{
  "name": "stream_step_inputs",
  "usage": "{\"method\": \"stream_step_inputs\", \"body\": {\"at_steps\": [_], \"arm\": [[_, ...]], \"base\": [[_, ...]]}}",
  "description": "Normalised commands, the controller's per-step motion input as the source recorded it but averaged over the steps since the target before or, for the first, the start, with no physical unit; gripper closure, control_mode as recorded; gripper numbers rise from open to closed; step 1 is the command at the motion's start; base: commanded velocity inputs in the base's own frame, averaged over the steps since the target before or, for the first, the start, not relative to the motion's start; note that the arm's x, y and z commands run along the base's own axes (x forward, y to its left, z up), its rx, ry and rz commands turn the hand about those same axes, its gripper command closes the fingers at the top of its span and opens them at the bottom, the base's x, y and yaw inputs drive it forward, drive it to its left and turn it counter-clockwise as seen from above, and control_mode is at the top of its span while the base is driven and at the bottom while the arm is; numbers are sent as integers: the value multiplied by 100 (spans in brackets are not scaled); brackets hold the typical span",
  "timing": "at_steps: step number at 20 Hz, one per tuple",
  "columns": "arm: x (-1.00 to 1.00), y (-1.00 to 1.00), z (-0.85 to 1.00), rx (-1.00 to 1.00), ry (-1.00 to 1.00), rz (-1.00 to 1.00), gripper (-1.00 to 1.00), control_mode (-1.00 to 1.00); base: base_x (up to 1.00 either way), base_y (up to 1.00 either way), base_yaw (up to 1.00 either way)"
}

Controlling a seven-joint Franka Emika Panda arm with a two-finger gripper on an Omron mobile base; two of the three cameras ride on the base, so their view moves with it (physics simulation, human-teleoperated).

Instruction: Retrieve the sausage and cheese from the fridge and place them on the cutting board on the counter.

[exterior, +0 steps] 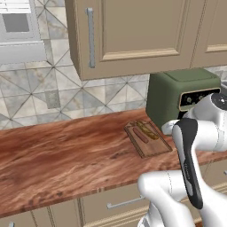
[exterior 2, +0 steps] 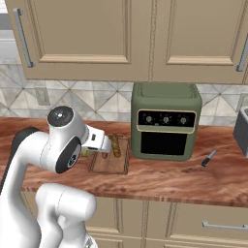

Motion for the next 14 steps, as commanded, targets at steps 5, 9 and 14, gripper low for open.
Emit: {"method": "stream_step_inputs", "body": {"at_steps": [5, 9, 14], "arm": [[0, 10, -16, -2, 11, -15, 100, -100], [36, 34, -33, -23, 17, -45, 100, -100], [40, 27, -29, -17, 4, -37, 100, -100]], "base": [[0, 0, 0], [0, 0, 0], [0, 0, 0]]}}
